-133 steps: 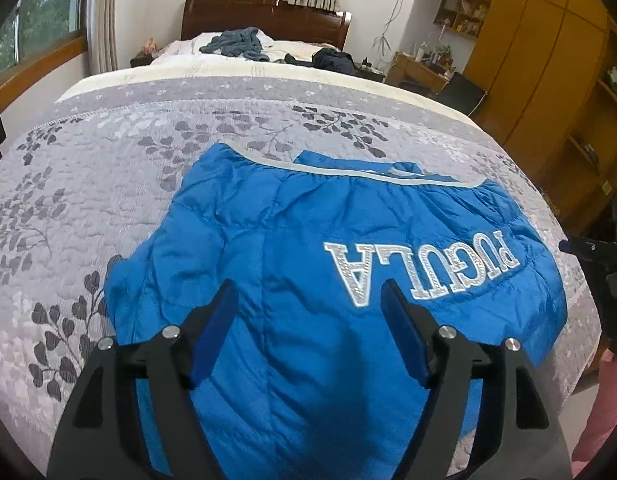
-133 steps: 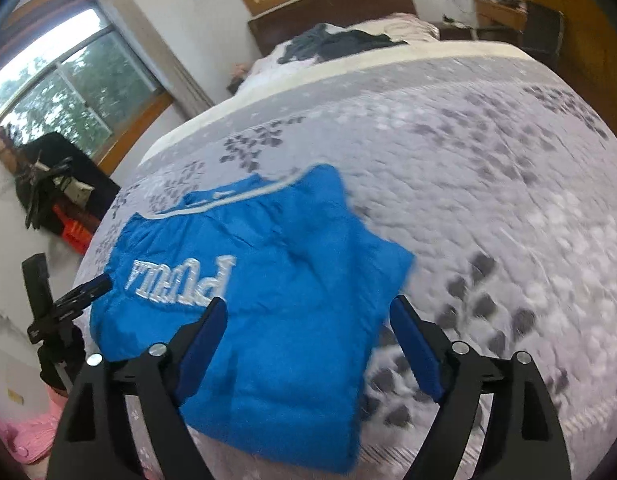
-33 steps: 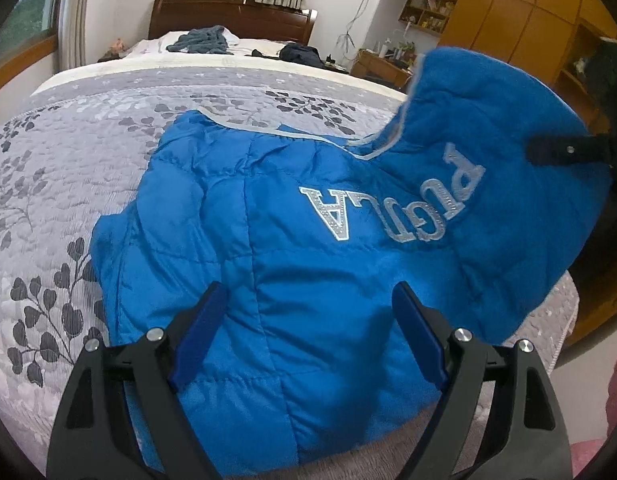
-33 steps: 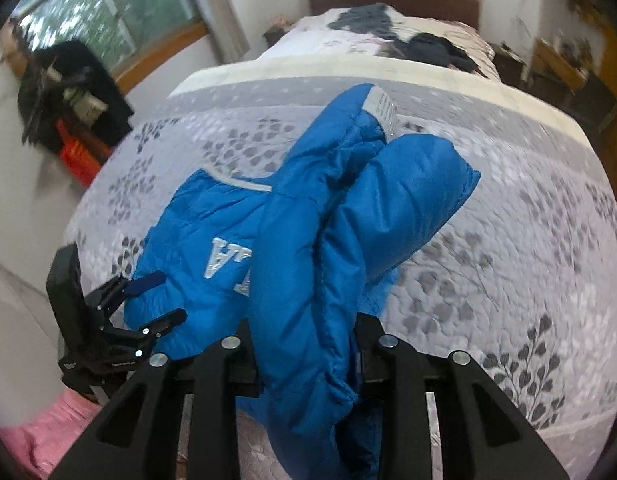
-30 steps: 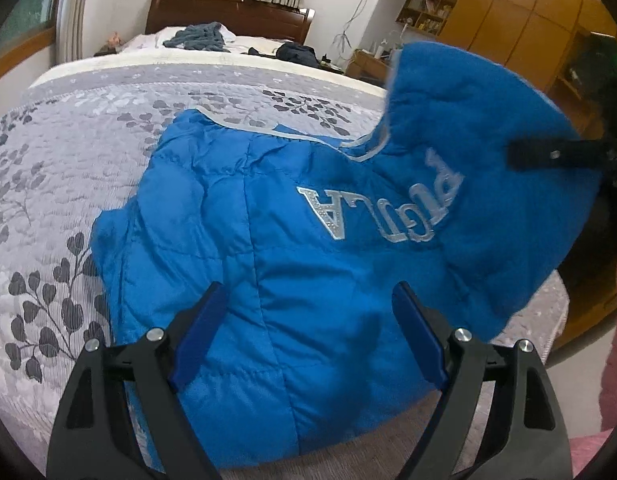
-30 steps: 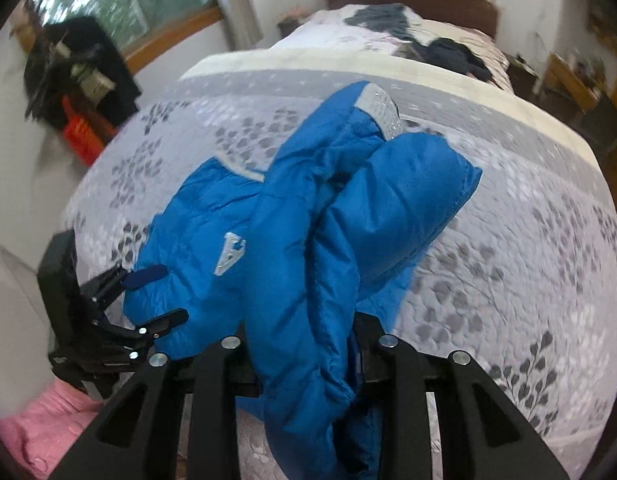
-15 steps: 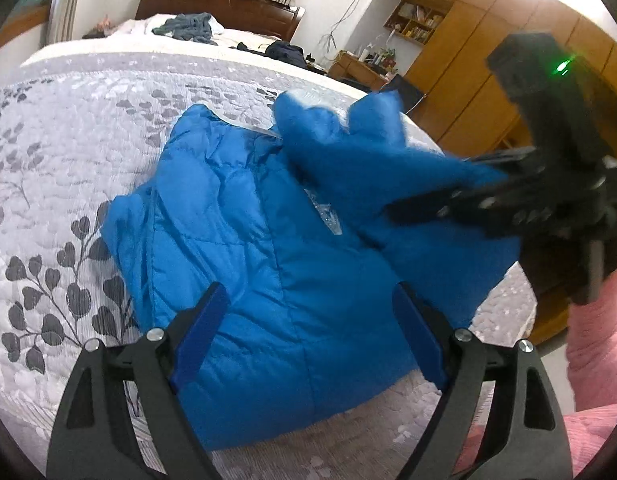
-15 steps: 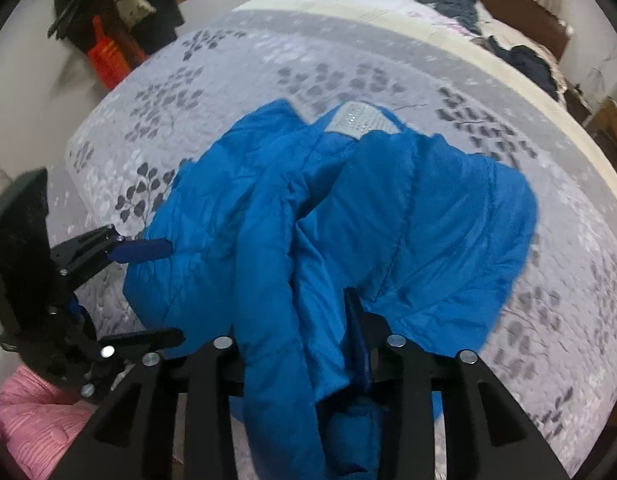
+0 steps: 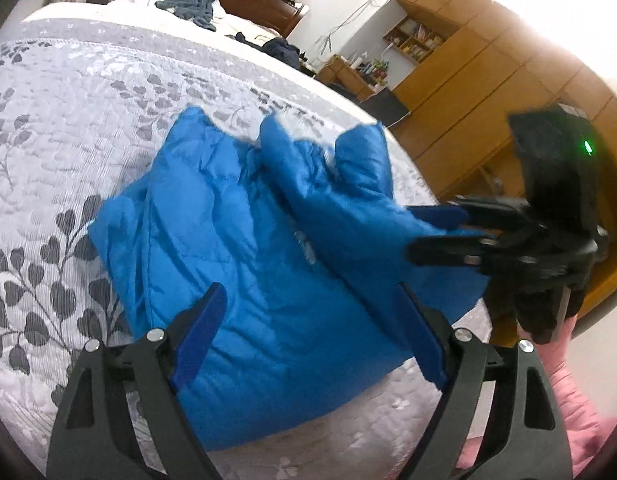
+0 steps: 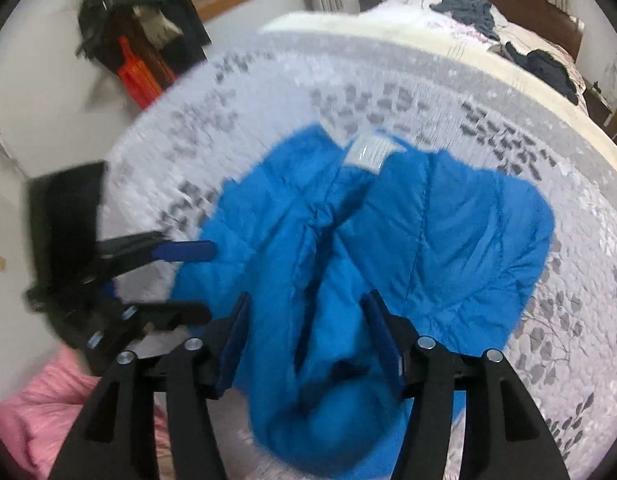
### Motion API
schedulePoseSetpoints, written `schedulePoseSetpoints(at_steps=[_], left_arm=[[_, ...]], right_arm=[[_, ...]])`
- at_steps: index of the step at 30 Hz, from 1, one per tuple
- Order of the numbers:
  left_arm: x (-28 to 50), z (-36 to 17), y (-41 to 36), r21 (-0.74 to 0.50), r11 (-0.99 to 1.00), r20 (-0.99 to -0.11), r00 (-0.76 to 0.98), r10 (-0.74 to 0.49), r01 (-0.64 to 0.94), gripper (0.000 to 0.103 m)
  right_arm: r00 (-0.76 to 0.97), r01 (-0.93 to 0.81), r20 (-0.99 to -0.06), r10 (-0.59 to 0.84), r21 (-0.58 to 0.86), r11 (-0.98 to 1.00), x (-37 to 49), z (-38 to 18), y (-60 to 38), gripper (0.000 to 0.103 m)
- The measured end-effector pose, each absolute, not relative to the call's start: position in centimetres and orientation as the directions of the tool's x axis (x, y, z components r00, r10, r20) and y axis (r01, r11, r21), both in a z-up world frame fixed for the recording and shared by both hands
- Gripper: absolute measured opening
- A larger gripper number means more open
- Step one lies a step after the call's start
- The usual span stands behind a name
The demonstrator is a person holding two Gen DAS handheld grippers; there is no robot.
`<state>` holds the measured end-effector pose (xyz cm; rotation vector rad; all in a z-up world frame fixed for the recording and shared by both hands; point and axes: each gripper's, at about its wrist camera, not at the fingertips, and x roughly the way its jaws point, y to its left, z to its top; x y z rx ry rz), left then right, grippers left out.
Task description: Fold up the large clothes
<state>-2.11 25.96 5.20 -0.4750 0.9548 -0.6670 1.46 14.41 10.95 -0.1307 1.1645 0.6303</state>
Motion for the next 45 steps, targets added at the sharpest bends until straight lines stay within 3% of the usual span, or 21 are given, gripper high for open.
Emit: schedulePoseSetpoints(at_steps=[3, 6, 13, 20, 26, 32, 41, 45], left_arm=[[-0.7, 6.0, 26.3, -0.662, 0.681, -0.55, 0.413, -0.726, 0.313, 0.084], [1.2, 5.7, 25.9, -0.693, 0.654, -0.532, 0.399, -0.747, 0.301, 0.084], [5.1, 3.0, 24.5, -0.812, 0.534, -0.452, 0.325, -0.831, 0.236, 0.084], [8.4, 2.1, 22.8, -0.816, 0.523, -0.452, 0.293, -0.843, 0.245, 0.084], [9.5, 1.5, 21.5, -0.809, 0.523, -0.463, 0.256, -0.848, 0.268, 0.087], [9.3, 1.7, 20.5, -0.829, 0.46, -0.414, 0.204, -0.887, 0.319, 0.087], [11.6, 0.9, 17.2, -0.74, 0.6, -0.565, 0.204, -0.8, 0.303, 0.086], [11.8, 1.5, 15.3, -0.692, 0.649, -0.61, 0.224, -0.76, 0.316, 0.081]], right_arm=[[0.262, -0.532, -0.83, 0.493, 0.302, 0.791, 0.2, 14.1, 12.1, 0.06], [0.348, -0.494, -0.811, 0.47, 0.267, 0.828, -0.2, 15.8, 9.8, 0.06], [0.361, -0.274, -0.862, 0.356, 0.267, 0.924, 2.0, 11.6, 3.8, 0.059], [0.222, -0.386, -0.88, 0.419, 0.316, 0.867, 1.6, 6.5, 8.4, 0.058], [0.219, -0.461, -0.88, 0.422, 0.289, 0.839, 0.8, 5.2, 11.0, 0.058], [0.207, -0.483, -0.86, 0.467, 0.325, 0.813, 0.1, 4.9, 10.0, 0.057], [0.205, -0.502, -0.842, 0.5, 0.348, 0.792, 0.2, 4.8, 9.3, 0.058], [0.211, -0.497, -0.833, 0.512, 0.36, 0.79, 0.1, 4.8, 8.8, 0.058]])
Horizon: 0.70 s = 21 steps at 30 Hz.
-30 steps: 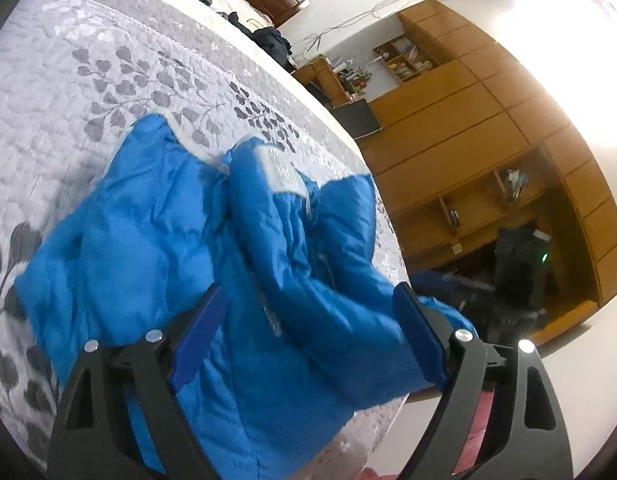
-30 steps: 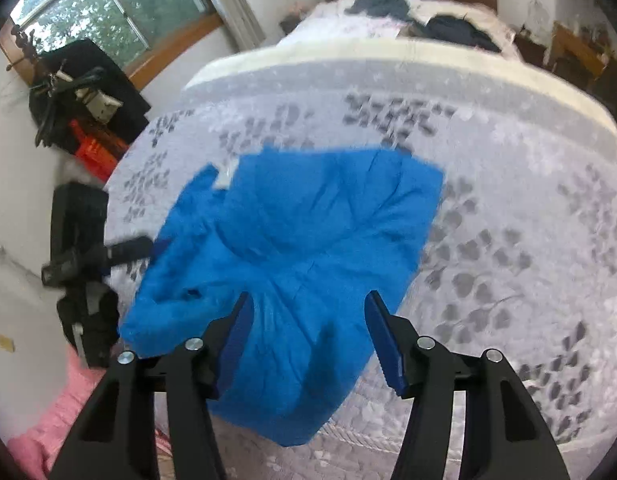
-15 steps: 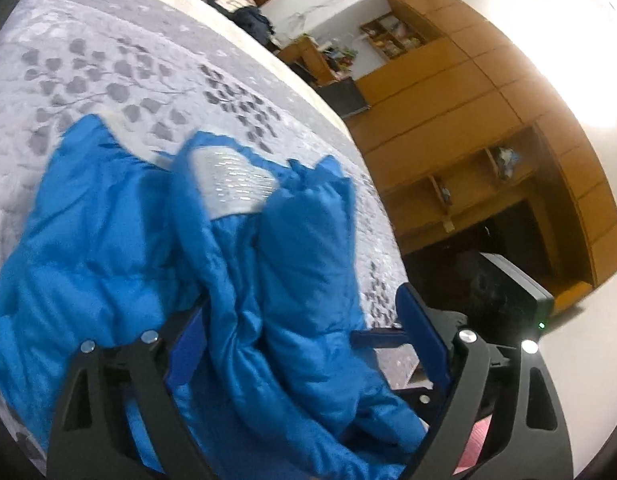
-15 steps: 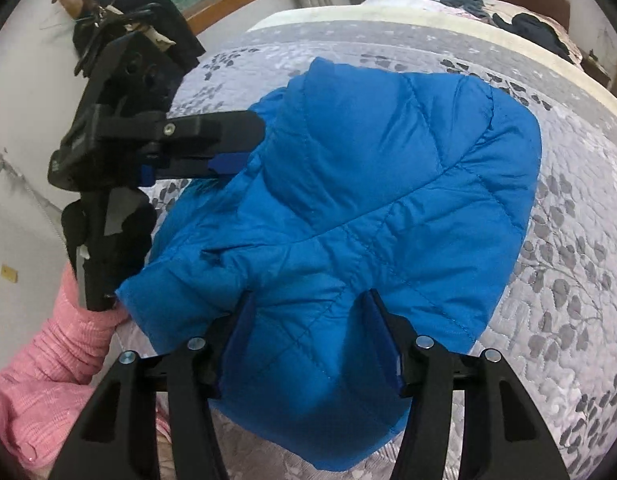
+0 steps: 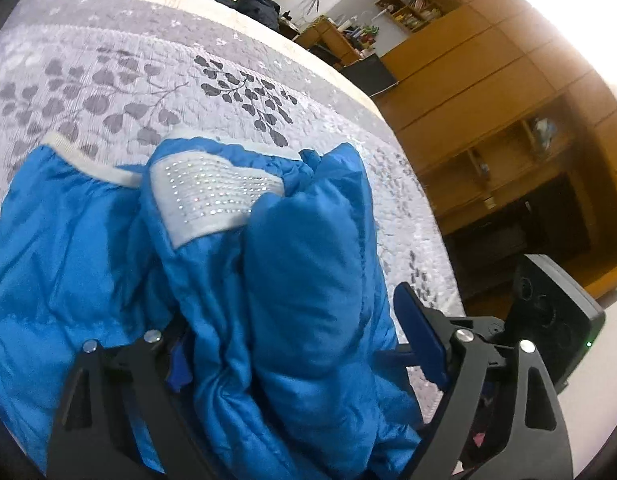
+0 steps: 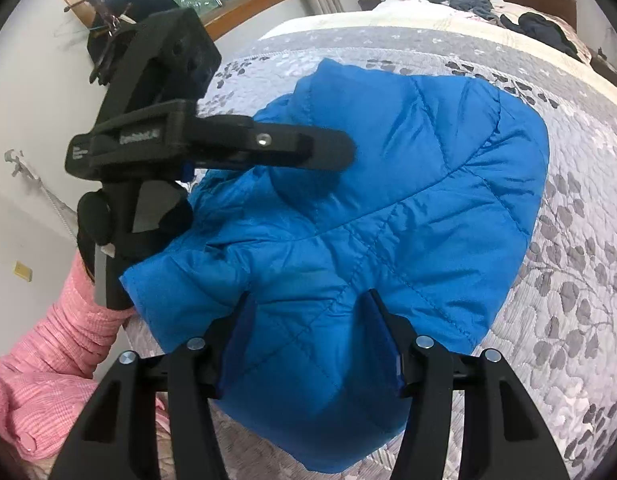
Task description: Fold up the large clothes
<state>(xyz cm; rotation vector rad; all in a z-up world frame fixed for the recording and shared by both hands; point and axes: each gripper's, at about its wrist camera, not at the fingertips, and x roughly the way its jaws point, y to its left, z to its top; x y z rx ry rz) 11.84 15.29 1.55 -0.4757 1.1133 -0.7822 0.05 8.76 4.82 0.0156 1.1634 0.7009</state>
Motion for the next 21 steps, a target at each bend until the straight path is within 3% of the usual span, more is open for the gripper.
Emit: schedulePoseSetpoints(at_steps=[1, 3, 12, 21], left_arm=[[11.8, 1.7, 15.2, -0.684, 0.657, -0.617, 0.229, -0.753, 0.317, 0.079], [11.8, 1.7, 14.9, -0.649, 0.693, -0.649, 0.246, -0.72, 0.316, 0.063], [10.3, 2.7, 14.4, -0.582, 0.729, -0.657, 0.319, -0.683, 0.361, 0.027], [8.9, 5.5, 15.9, -0.645, 0.629, -0.536, 0.33, -0.777, 0.435, 0.02]], right_arm=[[0.214, -0.496, -0.831, 0.513, 0.36, 0.79, 0.2, 4.8, 8.8, 0.058], [0.222, -0.495, -0.827, 0.516, 0.36, 0.791, 0.1, 4.8, 8.6, 0.058], [0.276, -0.489, -0.806, 0.523, 0.351, 0.799, -1.1, 5.7, 7.7, 0.058], [0.399, -0.452, -0.711, 0.58, 0.398, 0.798, -3.5, 9.5, 2.9, 0.068]])
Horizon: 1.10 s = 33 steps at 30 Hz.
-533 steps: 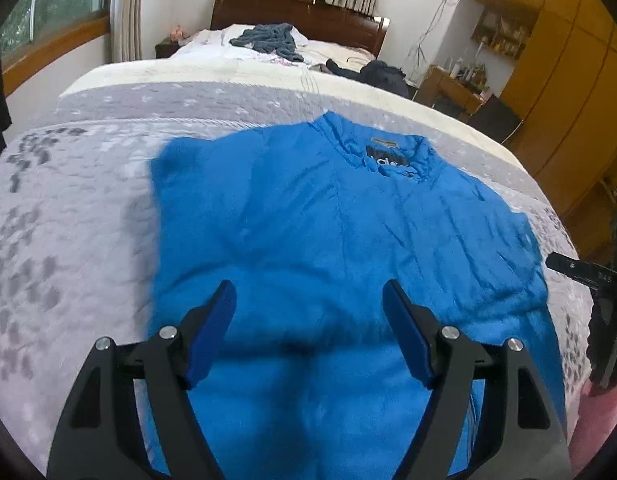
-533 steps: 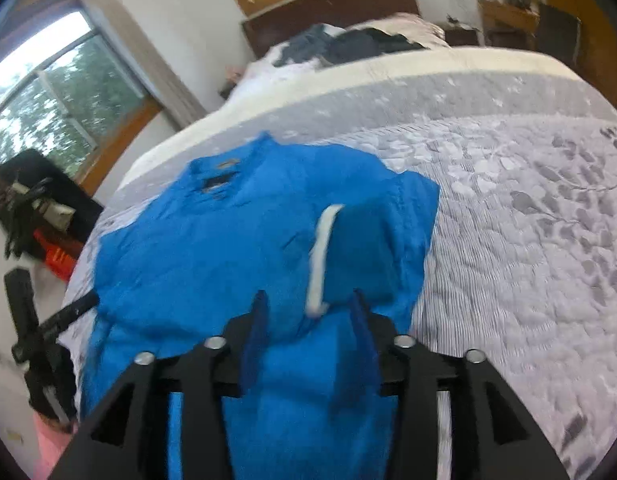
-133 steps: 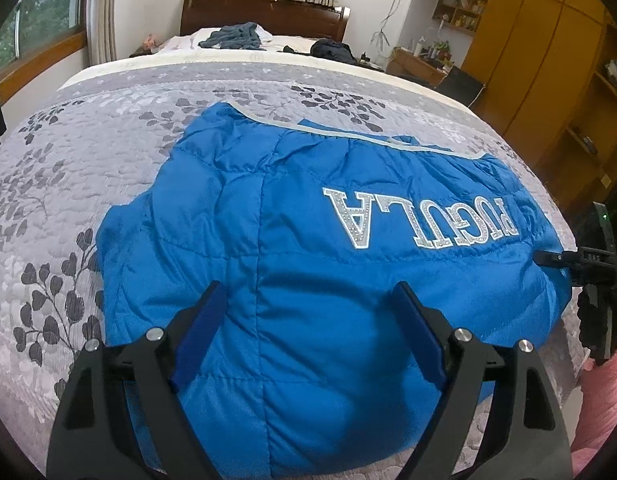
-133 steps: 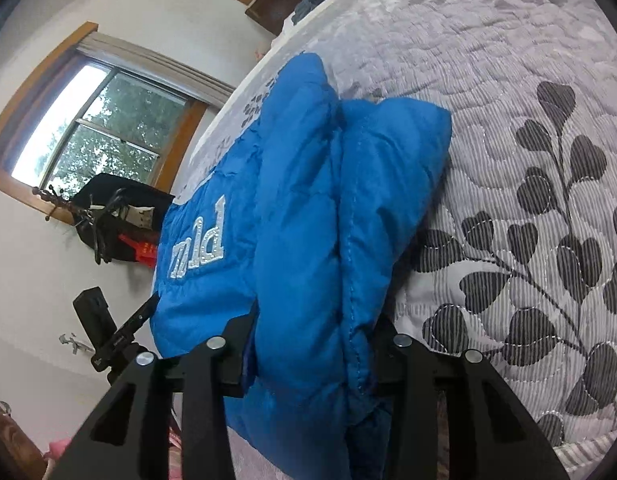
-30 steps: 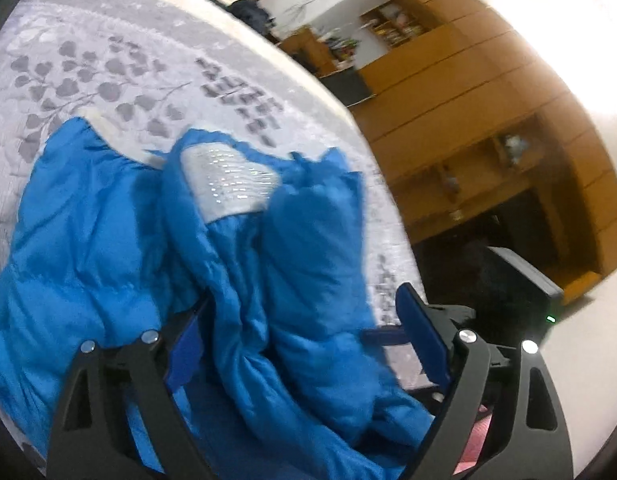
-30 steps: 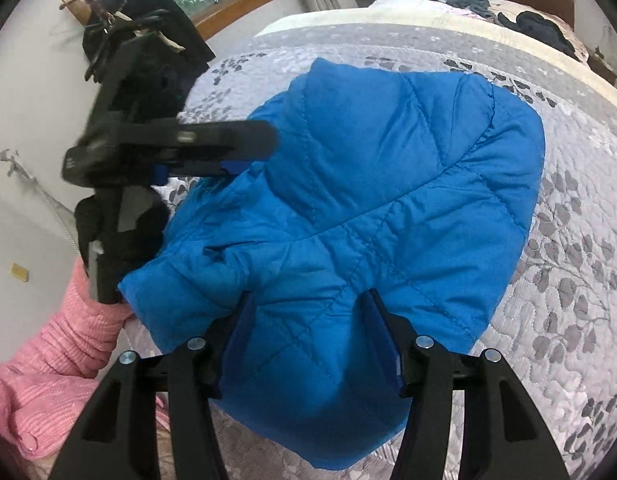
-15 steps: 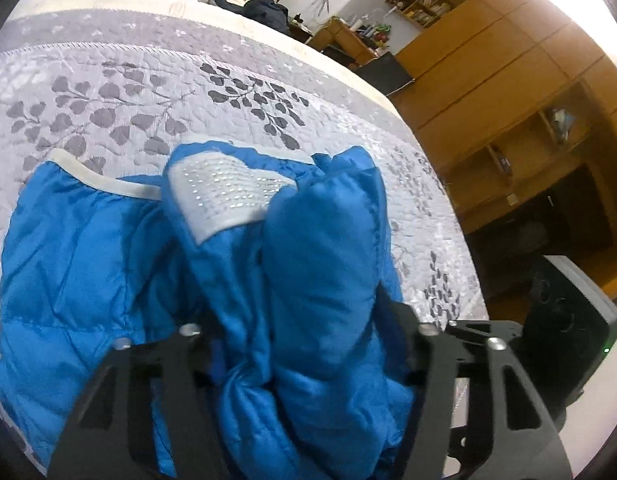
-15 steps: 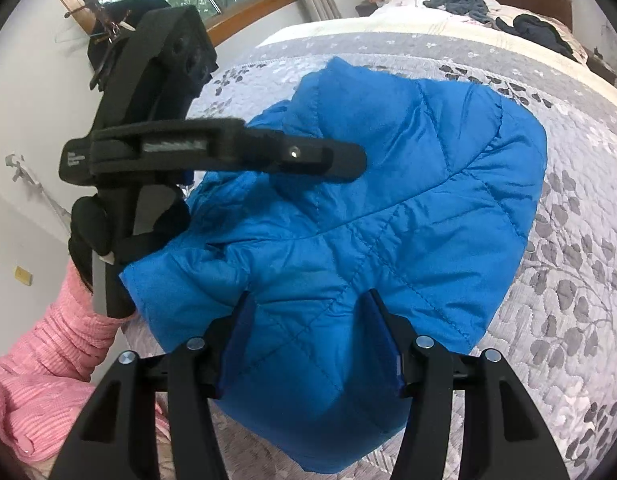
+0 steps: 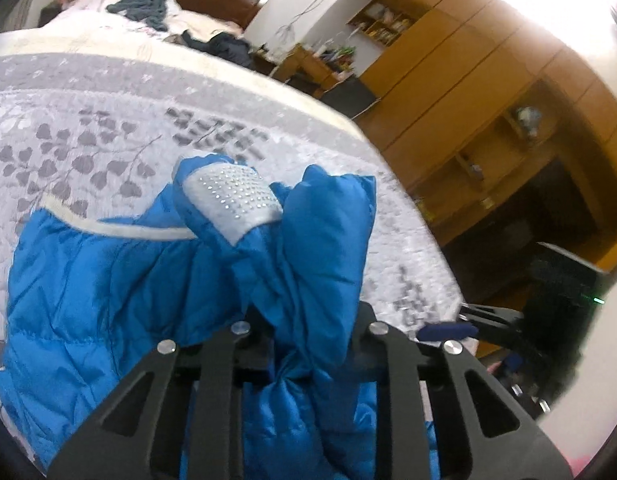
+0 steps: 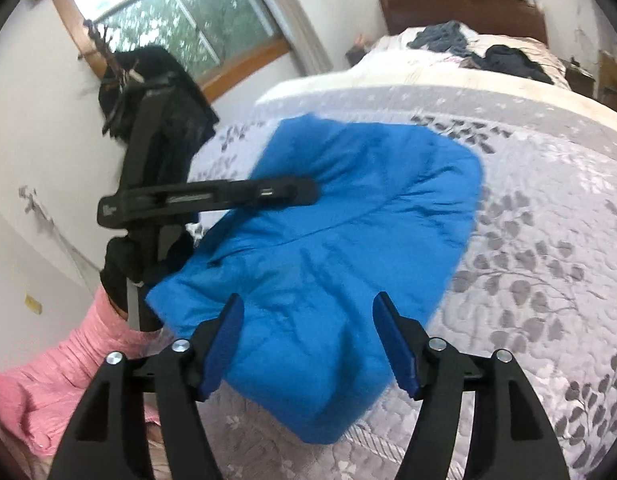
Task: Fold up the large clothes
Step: 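Grasp the folded jacket bundle with the left gripper while the right gripper releases it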
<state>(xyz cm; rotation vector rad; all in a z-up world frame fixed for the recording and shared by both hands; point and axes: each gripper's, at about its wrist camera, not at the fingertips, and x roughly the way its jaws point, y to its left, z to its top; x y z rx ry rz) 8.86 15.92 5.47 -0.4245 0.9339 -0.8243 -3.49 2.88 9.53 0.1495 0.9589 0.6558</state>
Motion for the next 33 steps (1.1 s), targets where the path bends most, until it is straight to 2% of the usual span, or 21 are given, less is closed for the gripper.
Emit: schedulePoseSetpoints(at_steps=[7, 11, 23, 25, 31, 33], left_arm=[[5.5, 10.0, 20.6, -0.637, 0.558, -0.411, 0.379, -0.829, 0.532, 0.019], [4.8, 9.9, 23.8, -0.648, 0.555, -0.389, 0.4, -0.83, 0.521, 0.019], [5.9, 1.3, 31.7, -0.772, 0.538, -0.403, 0.395, -0.826, 0.337, 0.02], [6.5, 0.5, 32.4, -0.791, 0.518, -0.39, 0.385, -0.836, 0.326, 0.021], [7.0, -1.3, 33.0, -0.796, 0.517, -0.391, 0.383, -0.837, 0.315, 0.027], [7.0, -1.5, 33.0, -0.798, 0.52, -0.396, 0.384, -0.834, 0.305, 0.034]], right_arm=[[0.405, -0.423, -0.706, 0.581, 0.418, 0.804, -2.7, 9.4, 1.9, 0.069], [0.376, -0.455, -0.714, 0.59, 0.412, 0.789, -2.3, 9.1, 3.8, 0.069], [0.268, -0.481, -0.802, 0.534, 0.369, 0.795, -1.7, 6.0, 9.6, 0.07], [0.26, -0.472, -0.813, 0.522, 0.364, 0.803, -1.6, 5.5, 10.1, 0.074], [0.269, -0.456, -0.837, 0.477, 0.325, 0.828, -1.2, 4.5, 11.2, 0.079], [0.271, -0.449, -0.84, 0.469, 0.321, 0.834, -1.1, 4.2, 11.3, 0.081]])
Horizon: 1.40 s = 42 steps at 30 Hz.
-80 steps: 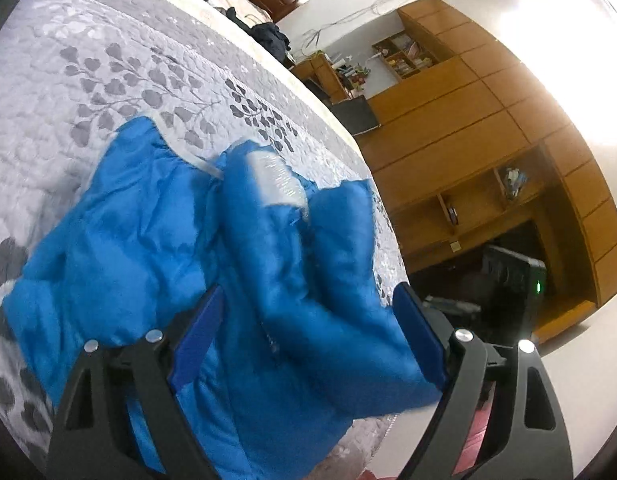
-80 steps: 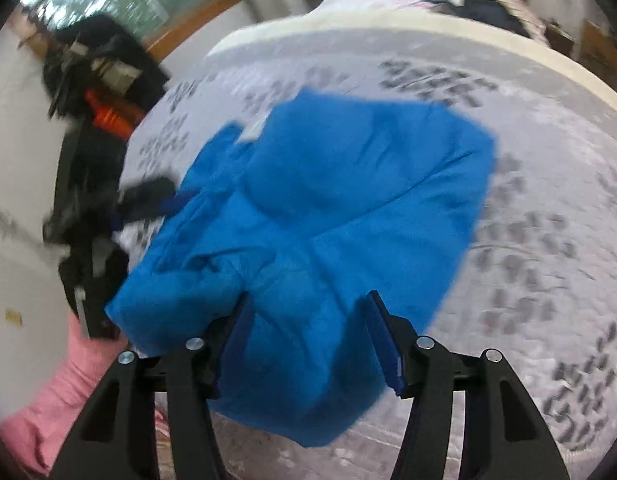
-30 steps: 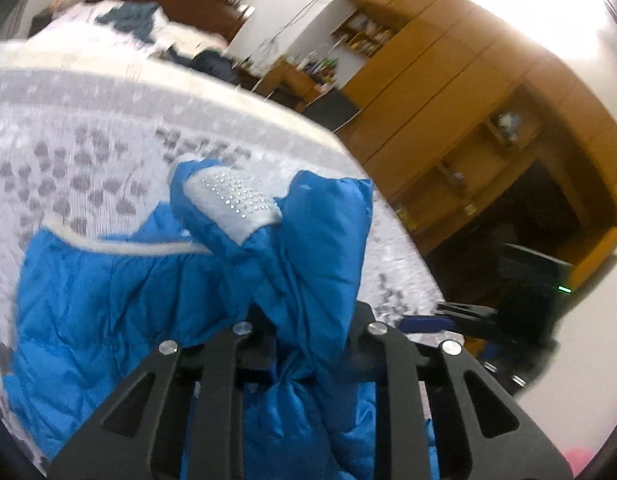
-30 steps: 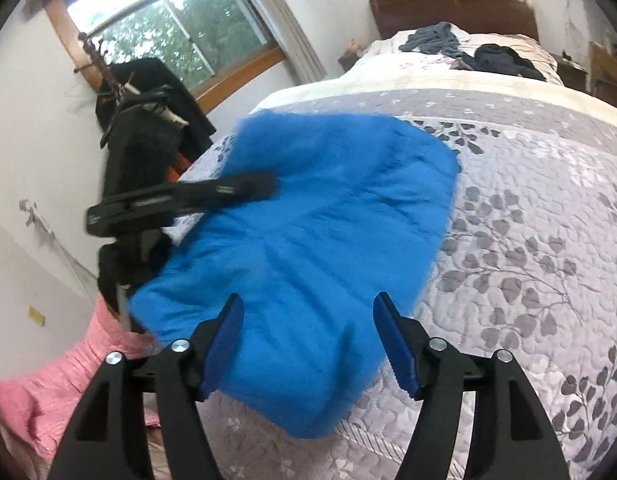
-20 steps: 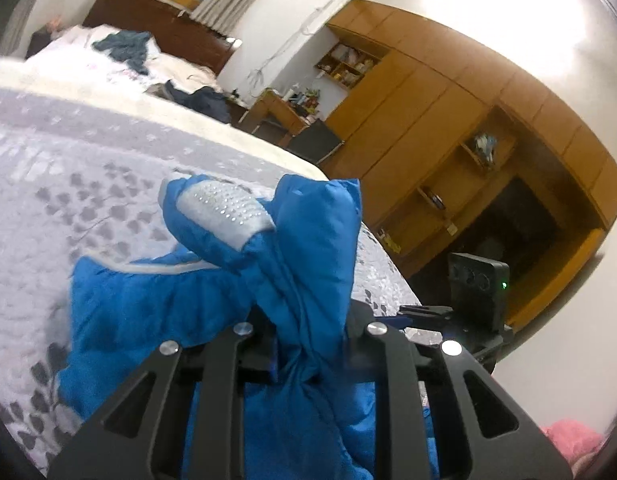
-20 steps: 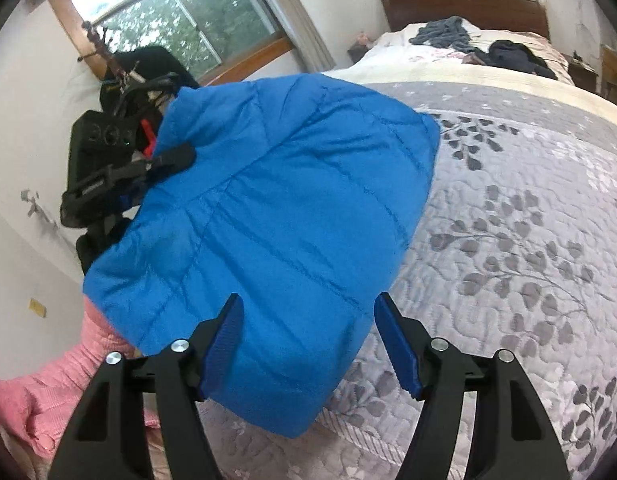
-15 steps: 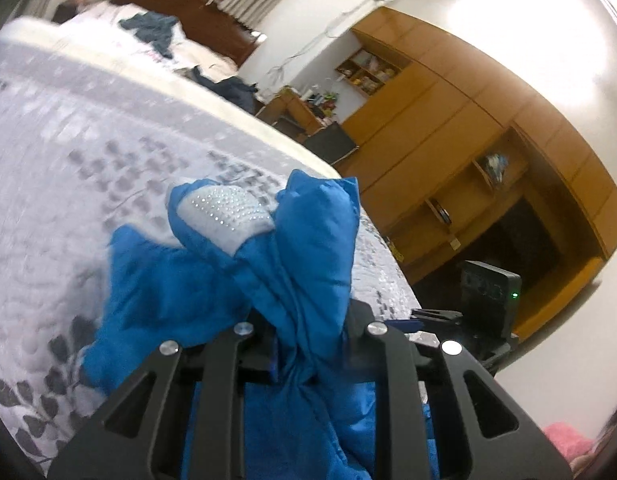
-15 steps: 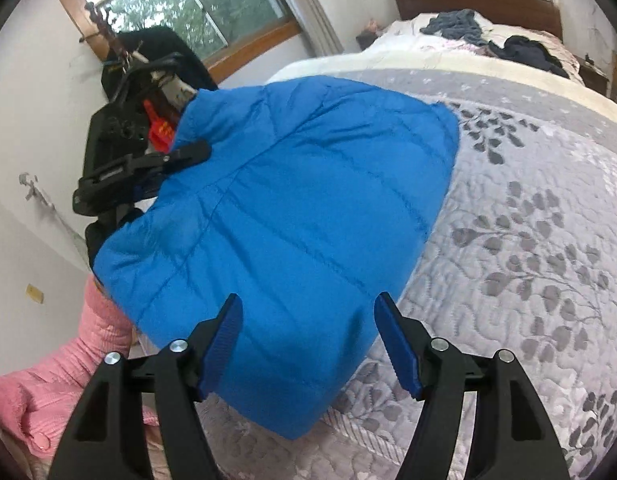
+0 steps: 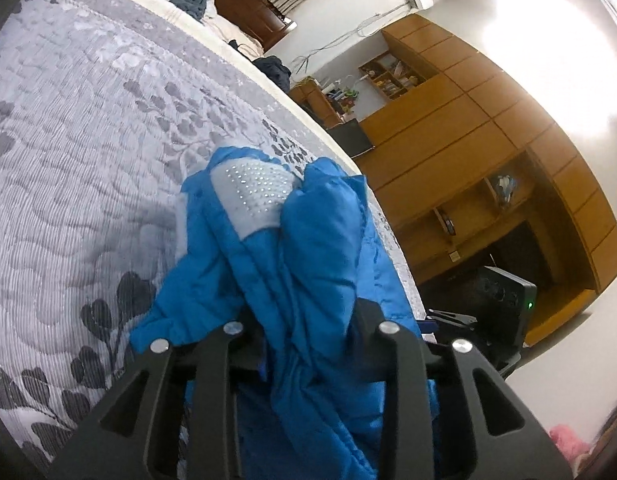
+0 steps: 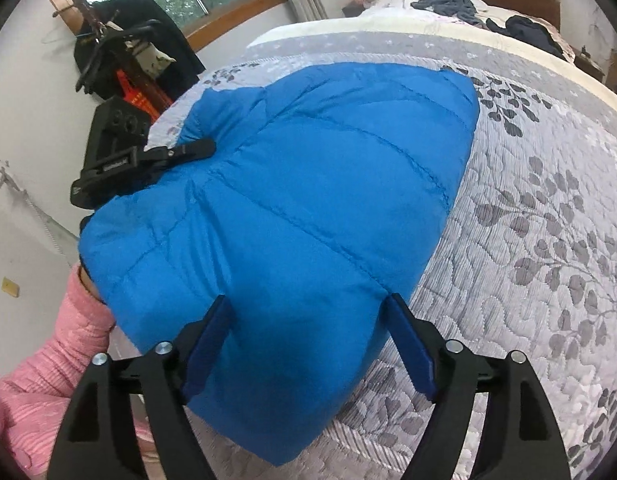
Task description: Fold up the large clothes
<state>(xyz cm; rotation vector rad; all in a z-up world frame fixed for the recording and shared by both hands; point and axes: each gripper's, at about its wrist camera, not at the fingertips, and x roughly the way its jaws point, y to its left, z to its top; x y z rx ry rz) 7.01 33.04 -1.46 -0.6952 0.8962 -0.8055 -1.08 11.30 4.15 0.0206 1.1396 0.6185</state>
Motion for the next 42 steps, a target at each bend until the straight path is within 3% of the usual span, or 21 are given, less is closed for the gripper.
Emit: schedulePoseSetpoints(at_steps=[9, 17, 25, 28, 30, 33, 37, 42], left_arm=[[2.8, 2.8, 34.7, -0.713, 0.646, -0.479, 0.483, -0.733, 0.273, 0.055], [-4.8, 8.2, 32.2, -0.638, 0.66, -0.466, 0.483, -0.741, 0.397, 0.07], [-5.3, 7.5, 28.7, -0.622, 0.68, -0.546, 0.406, -0.733, 0.389, 0.073], [-4.1, 6.6, 28.4, -0.611, 0.708, -0.583, 0.404, -0.705, 0.353, 0.054], [-3.4, 6.1, 28.8, -0.634, 0.702, -0.58, 0.4, -0.709, 0.325, 0.03], [-3.3, 6.0, 29.5, -0.667, 0.67, -0.543, 0.404, -0.736, 0.324, 0.014], [-5.4, 7.8, 30.3, -0.66, 0.653, -0.481, 0.458, -0.747, 0.371, 0.011], [-6.7, 6.2, 31.8, -0.672, 0.669, -0.502, 0.468, -0.727, 0.318, 0.011]], right_arm=[[0.263, -0.406, -0.816, 0.516, 0.391, 0.826, -1.1, 4.4, 9.8, 0.081], [0.285, -0.402, -0.792, 0.54, 0.412, 0.818, -1.8, 5.5, 8.8, 0.081], [0.281, -0.398, -0.788, 0.549, 0.425, 0.813, -2.6, 5.3, 8.6, 0.081], [0.275, -0.398, -0.785, 0.555, 0.432, 0.809, -2.7, 5.1, 8.9, 0.081], [0.27, -0.406, -0.785, 0.557, 0.432, 0.806, -2.8, 5.1, 9.2, 0.081], [0.28, -0.415, -0.791, 0.544, 0.412, 0.812, -3.0, 5.3, 9.7, 0.081], [0.273, -0.423, -0.799, 0.535, 0.4, 0.813, -3.1, 5.2, 10.0, 0.081], [0.253, -0.429, -0.81, 0.529, 0.396, 0.812, -3.0, 4.7, 10.6, 0.081]])
